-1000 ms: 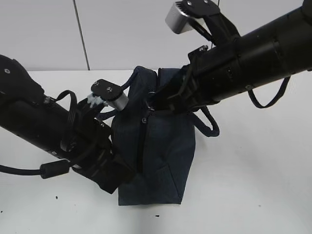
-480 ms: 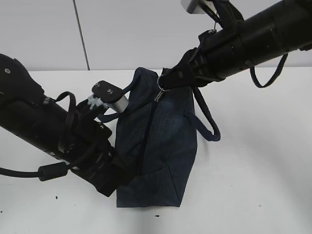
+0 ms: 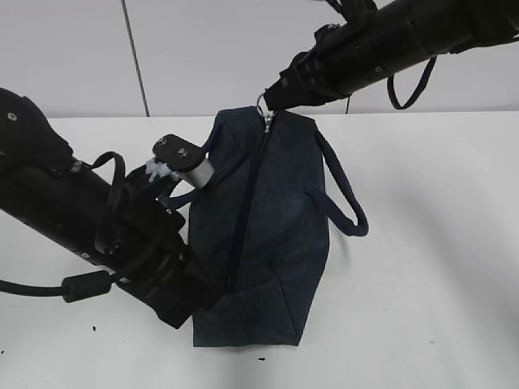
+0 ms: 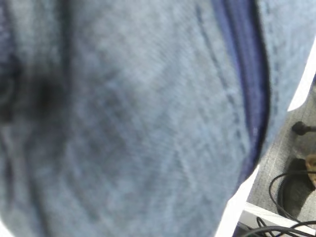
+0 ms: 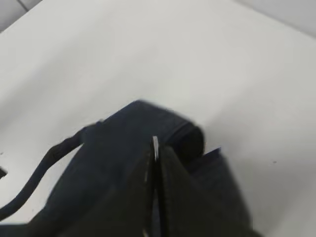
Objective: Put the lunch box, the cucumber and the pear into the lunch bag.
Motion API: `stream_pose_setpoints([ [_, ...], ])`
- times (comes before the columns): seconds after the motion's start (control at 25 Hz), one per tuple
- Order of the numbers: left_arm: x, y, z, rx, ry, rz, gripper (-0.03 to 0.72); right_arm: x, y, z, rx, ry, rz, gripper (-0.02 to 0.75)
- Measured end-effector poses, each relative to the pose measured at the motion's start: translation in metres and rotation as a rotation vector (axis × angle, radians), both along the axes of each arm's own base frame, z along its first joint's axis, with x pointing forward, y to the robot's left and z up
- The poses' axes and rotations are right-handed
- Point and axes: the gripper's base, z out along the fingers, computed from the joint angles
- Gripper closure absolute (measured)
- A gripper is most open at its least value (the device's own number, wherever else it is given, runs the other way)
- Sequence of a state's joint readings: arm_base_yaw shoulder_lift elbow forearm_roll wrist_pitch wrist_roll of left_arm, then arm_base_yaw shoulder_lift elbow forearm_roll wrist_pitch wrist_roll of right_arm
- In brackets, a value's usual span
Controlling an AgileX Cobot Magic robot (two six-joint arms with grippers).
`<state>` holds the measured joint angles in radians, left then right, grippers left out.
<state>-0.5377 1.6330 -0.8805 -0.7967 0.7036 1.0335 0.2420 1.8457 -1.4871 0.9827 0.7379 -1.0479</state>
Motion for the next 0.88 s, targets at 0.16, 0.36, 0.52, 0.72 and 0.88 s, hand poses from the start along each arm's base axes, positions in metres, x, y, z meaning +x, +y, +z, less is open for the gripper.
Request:
stream_pose_setpoints([
  [0.16,-0.003,0.000,0.000,0.004,0.026,-0.023,0.687,0.014,-0.011,0.006,0.011,-0.021,-0.038,0.732],
  [0.36,-0.004,0.000,0.000,0.003,0.034,-0.025,0.687,0.028,-0.011,-0.008,0.018,0.017,-0.040,0.732],
  [0.52,-0.005,0.000,0.000,0.004,0.056,-0.016,0.685,0.034,-0.011,-0.020,0.019,0.048,-0.045,0.732],
  [0.72,-0.011,0.006,0.010,-0.006,0.106,0.001,0.541,0.034,-0.011,-0.018,0.027,0.051,-0.040,0.732],
  [0.88,-0.022,0.014,0.033,-0.032,0.137,0.037,0.299,0.034,-0.011,-0.018,0.028,0.051,-0.037,0.732],
])
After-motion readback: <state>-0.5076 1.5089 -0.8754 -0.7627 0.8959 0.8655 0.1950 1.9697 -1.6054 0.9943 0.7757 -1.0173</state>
